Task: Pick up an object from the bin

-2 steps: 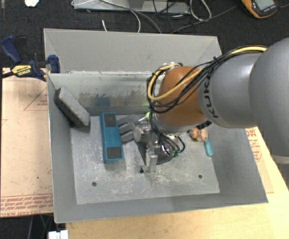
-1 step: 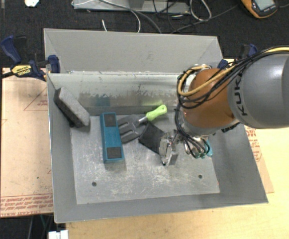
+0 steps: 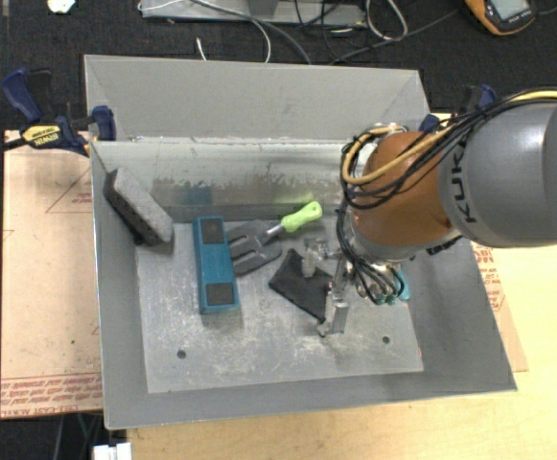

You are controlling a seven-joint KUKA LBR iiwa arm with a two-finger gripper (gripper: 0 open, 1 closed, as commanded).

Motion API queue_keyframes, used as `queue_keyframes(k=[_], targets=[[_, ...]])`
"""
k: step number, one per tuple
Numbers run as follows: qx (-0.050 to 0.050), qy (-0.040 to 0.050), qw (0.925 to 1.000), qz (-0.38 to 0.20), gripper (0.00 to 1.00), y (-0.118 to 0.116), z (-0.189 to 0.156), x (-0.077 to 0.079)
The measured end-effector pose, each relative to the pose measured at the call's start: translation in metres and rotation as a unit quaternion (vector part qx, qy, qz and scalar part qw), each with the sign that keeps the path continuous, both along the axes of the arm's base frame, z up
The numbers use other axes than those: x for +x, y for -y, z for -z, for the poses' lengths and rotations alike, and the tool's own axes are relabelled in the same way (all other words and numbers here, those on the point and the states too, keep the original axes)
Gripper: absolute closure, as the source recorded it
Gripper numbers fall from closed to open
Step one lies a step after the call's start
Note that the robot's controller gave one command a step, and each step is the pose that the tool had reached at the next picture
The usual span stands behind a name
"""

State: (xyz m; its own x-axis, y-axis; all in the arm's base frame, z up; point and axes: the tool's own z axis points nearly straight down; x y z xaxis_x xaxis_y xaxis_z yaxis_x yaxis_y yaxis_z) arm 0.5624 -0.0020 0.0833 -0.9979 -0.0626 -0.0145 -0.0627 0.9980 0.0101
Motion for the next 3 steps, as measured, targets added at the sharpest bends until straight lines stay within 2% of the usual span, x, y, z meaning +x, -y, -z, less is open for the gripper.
queue_keyframes(k=[1,2,3], targets=[[0.0,0.0,1.0,0.0,0.0,0.0,0.0,0.0],[0.002,-0.0003,0.999,0.044,0.0,-0.005,0.011,0.005],[0.003,0.0005,0.998,0.063,0.0,0.005,0.013,0.0]])
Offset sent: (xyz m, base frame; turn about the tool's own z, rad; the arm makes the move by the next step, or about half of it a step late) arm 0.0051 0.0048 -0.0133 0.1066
